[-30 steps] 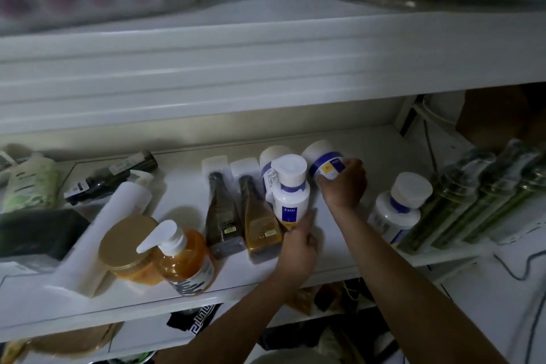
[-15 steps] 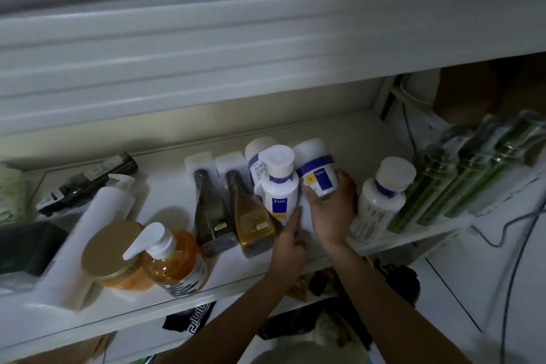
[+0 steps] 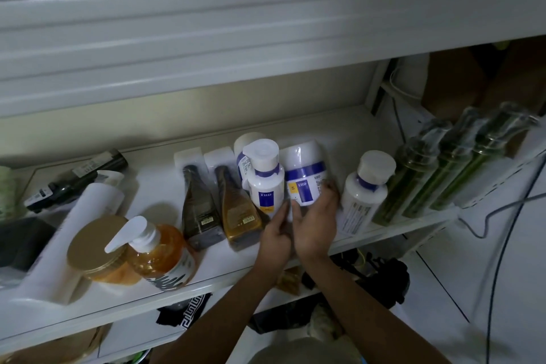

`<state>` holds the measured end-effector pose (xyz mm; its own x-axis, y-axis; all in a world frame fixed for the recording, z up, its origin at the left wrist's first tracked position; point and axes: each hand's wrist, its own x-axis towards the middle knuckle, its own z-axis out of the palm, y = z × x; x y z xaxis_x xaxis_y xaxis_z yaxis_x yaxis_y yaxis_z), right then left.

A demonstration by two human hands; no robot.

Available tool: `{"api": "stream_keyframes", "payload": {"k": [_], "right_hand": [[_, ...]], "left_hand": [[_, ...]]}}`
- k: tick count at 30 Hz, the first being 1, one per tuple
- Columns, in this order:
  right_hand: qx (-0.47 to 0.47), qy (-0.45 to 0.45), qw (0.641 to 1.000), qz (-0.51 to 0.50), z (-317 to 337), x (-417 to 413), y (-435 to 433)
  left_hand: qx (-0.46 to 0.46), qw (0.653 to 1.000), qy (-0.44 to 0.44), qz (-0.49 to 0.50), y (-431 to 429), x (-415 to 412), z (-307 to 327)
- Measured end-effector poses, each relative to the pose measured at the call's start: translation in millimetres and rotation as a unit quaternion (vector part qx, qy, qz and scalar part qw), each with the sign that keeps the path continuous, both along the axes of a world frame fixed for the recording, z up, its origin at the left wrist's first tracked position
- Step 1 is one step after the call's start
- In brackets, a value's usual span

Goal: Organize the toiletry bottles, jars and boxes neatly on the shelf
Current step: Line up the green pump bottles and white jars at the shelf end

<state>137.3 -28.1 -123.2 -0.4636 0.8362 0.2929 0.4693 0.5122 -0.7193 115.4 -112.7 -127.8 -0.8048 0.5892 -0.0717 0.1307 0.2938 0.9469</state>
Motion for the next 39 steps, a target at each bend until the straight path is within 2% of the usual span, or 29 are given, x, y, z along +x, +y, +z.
{"api": "stream_keyframes", "payload": {"k": [2, 7, 11, 15, 22, 27, 33, 39], "right_hand": [[0.003, 0.007, 1.0, 0.01, -2, 5, -3], [-0.005, 0.099, 0.994, 0.043, -5, 25, -10], [-0.019, 0.134, 0.988, 0.074, -6, 42, -7], [-0.083, 0.139, 0.983, 0.092, -9, 55, -8], [-0.206, 0.126, 0.964, 0.11, -16, 72, -5], [-0.238, 0.132, 0.954, 0.125, -11, 81, 5], [-0.201, 0.076, 0.963, 0.161, -9, 94, 26], [-0.202, 0.06, 0.962, 0.176, -8, 100, 22]], "left_hand": [[0.032, 0.997, 0.048, 0.042, 0, -5, -1], [0.079, 0.994, 0.038, 0.059, 1, -2, 10], [0.118, 0.988, -0.102, 0.012, 6, 2, 10], [0.104, 0.99, -0.094, -0.004, 5, 3, 1], [0.05, 0.996, -0.06, 0.046, -3, 16, -6], [0.085, 0.974, -0.146, 0.149, -7, 29, 3], [-0.004, 0.99, -0.046, 0.13, -14, 36, 14], [-0.048, 0.991, -0.017, 0.123, -10, 44, 15]]}}
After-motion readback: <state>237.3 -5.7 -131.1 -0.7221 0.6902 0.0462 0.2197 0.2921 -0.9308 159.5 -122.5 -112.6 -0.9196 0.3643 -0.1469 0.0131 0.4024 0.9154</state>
